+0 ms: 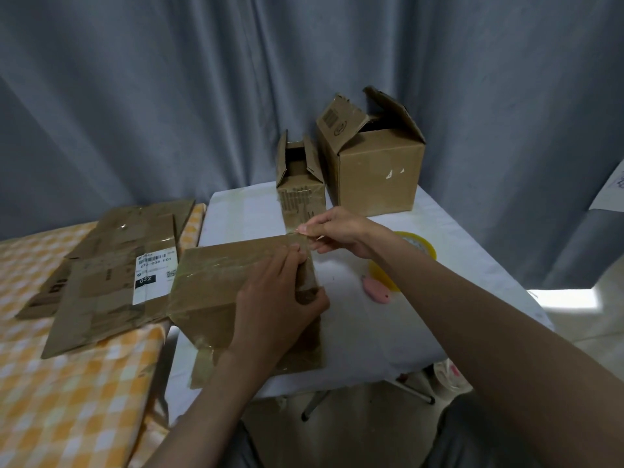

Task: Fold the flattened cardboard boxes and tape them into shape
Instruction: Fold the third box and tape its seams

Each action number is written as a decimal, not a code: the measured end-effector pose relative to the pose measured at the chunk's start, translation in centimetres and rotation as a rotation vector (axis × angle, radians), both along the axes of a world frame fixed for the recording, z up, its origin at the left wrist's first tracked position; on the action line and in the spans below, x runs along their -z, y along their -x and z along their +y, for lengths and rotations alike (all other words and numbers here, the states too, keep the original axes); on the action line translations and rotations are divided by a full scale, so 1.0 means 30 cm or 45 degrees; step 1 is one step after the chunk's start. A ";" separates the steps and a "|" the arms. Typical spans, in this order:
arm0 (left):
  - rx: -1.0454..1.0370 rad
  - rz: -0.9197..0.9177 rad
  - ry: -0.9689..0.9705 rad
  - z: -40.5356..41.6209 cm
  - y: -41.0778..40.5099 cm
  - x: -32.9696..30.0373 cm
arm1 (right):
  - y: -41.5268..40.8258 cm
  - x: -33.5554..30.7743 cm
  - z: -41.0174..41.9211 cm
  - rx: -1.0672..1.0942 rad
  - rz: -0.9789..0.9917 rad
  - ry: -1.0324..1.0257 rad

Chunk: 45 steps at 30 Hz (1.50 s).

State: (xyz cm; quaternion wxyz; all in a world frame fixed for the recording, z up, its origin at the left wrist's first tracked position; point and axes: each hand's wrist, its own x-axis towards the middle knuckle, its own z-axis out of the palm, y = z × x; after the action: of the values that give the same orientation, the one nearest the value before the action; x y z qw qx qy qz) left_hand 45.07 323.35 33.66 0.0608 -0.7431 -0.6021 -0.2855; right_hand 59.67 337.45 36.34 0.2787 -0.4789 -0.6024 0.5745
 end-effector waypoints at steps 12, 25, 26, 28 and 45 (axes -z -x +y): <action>-0.029 0.103 -0.158 0.018 -0.025 0.039 | 0.005 -0.009 0.023 -0.005 -0.018 0.096; 0.048 0.322 -0.177 0.013 -0.020 0.029 | -0.023 0.052 0.003 -0.125 0.387 0.353; 0.049 0.326 -0.165 0.009 -0.021 0.024 | -0.028 0.059 0.003 -0.144 0.420 0.367; 0.063 0.334 -0.157 0.000 -0.018 0.017 | -0.030 0.075 0.005 -0.151 0.474 0.382; 0.437 0.658 0.071 0.055 0.091 -0.055 | 0.018 0.102 -0.158 0.422 0.315 -0.280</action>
State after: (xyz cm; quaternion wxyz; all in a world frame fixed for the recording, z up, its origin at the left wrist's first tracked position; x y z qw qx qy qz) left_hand 42.35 325.01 35.32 0.1423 -0.8834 -0.4400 -0.0764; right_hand 59.12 332.72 33.29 0.4915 -0.4640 -0.5356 0.5062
